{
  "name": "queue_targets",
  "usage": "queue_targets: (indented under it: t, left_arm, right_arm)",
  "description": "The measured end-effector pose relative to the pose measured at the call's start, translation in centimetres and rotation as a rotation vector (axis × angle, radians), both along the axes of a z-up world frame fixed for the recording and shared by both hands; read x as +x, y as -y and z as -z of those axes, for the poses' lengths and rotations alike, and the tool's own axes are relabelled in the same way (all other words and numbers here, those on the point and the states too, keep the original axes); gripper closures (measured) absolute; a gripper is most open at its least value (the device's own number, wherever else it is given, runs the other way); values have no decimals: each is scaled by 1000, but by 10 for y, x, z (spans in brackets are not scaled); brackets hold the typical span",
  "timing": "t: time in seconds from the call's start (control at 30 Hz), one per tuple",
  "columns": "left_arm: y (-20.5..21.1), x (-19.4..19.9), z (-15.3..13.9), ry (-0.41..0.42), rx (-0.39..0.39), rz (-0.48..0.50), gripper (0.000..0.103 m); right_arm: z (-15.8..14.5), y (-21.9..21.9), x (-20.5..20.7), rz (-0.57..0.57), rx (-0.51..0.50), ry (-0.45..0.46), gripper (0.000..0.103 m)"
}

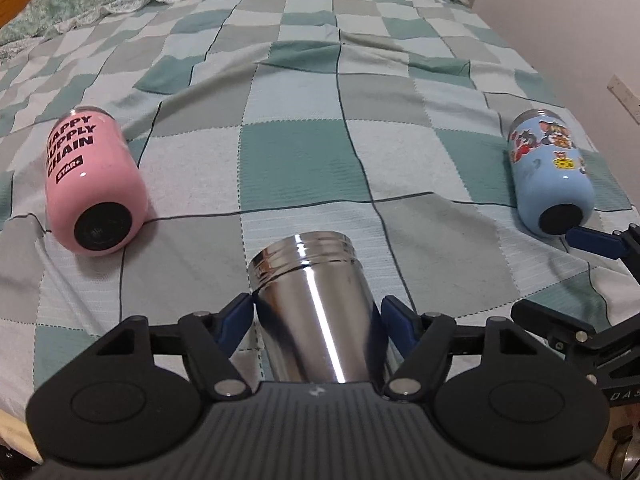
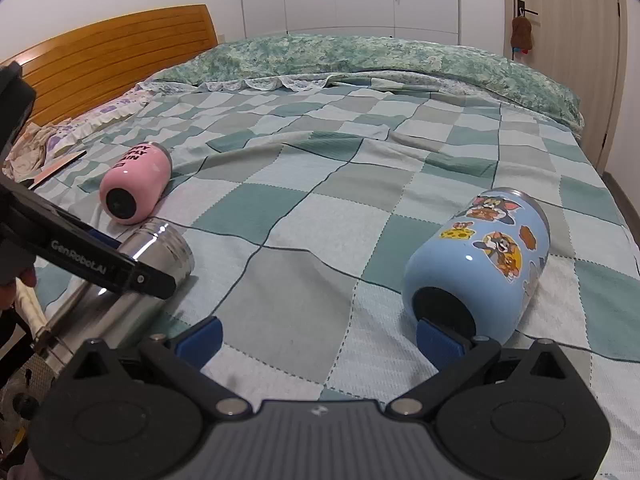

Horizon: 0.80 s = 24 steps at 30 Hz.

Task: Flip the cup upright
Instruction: 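Lift the silver cup with the left gripper and rotate its opening upward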

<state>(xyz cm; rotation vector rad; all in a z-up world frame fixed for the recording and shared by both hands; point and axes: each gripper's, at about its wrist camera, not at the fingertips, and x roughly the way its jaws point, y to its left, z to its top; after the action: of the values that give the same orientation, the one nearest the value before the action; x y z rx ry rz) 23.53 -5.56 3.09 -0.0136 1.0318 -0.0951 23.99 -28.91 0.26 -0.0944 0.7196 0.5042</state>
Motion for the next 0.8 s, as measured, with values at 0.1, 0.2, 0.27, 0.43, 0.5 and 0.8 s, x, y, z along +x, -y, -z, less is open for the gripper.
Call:
queue_targets:
  t: [0.1, 0.2, 0.27, 0.43, 0.5, 0.8]
  left_arm:
    - [4, -8, -6, 35, -13, 7, 33]
    - [10, -20, -17, 97, -16, 26, 34]
    - [14, -31, -27, 150, -24, 45, 34]
    - [28, -59, -52, 296, -26, 98, 35]
    - [35, -67, -61, 351, -24, 126, 36]
    - [66, -71, -73, 521, -2, 193, 39]
  right_arm:
    - [-1, 3, -4, 7, 2, 2, 0]
    - [-3, 6, -11, 14, 3, 9, 0]
    - [-5, 9, -18, 21, 5, 18, 0]
    - [-13, 17, -37, 43, 10, 57, 0]
    - [-16, 21, -44, 57, 10, 73, 0]
    - [-27, 41, -63, 146, 29, 140, 0]
